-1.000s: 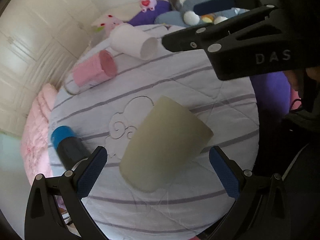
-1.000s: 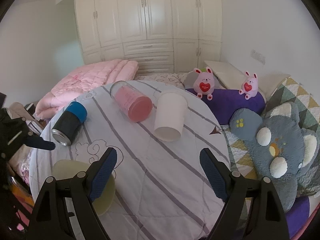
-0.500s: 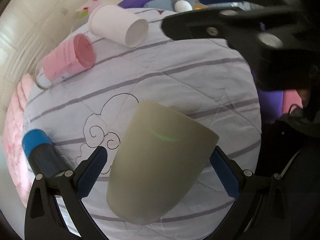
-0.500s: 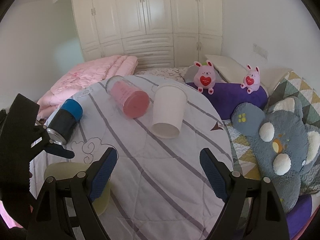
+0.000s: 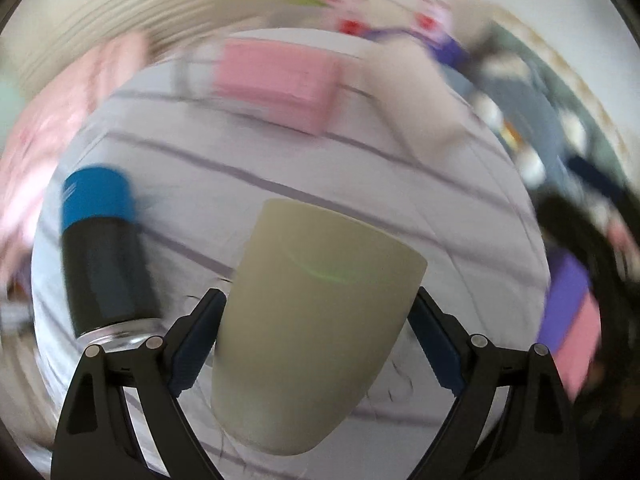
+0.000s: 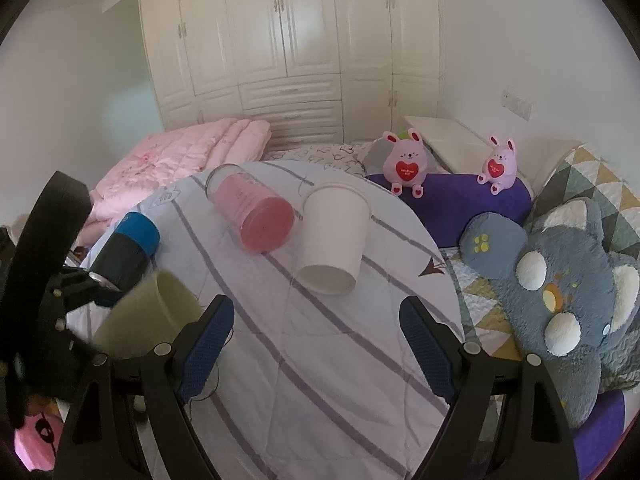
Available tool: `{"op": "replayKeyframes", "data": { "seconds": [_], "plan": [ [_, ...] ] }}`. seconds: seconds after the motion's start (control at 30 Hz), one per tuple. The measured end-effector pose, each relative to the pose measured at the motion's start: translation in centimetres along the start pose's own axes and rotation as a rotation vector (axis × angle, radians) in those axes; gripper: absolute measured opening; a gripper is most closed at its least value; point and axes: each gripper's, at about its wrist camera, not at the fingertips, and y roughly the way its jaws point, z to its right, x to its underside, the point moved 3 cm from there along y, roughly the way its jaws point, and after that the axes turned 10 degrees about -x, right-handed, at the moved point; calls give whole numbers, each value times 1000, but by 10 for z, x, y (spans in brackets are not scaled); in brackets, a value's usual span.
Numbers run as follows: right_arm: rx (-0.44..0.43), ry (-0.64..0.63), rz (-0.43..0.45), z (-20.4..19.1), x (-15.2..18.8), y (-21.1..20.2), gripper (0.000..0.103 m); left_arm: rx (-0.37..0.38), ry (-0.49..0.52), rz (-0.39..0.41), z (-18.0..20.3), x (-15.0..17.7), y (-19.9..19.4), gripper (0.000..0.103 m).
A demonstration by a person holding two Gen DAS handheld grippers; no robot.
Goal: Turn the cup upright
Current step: 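Move the left gripper down around the pale green cup lying on its side, then grasp the cup body with the left gripper while the right gripper approaches it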
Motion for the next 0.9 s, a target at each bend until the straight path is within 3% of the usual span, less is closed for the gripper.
{"op": "replayKeyframes", "data": {
  "seconds": [0.1,0.3,0.5,0.67,0.9],
  "plan": [
    [3,-3,-5,0,-3,5,86,-11,-135,15,-16,-7,8,92],
    [4,-14,-7,2,-13,20,86,-23,-256,29,-17,2,10,92],
    [-1,-41,-7,-2,-23,33,86,-47,-398,27,-33,-17,24,92],
    [-5,-47,-10,-5,-26,36,86,-62,-414,-10,-33,-13,28,92],
    [-6,-45,-13,-9,-26,34,86,2,-431,-30,-40,-8,29,102]
  ]
}}
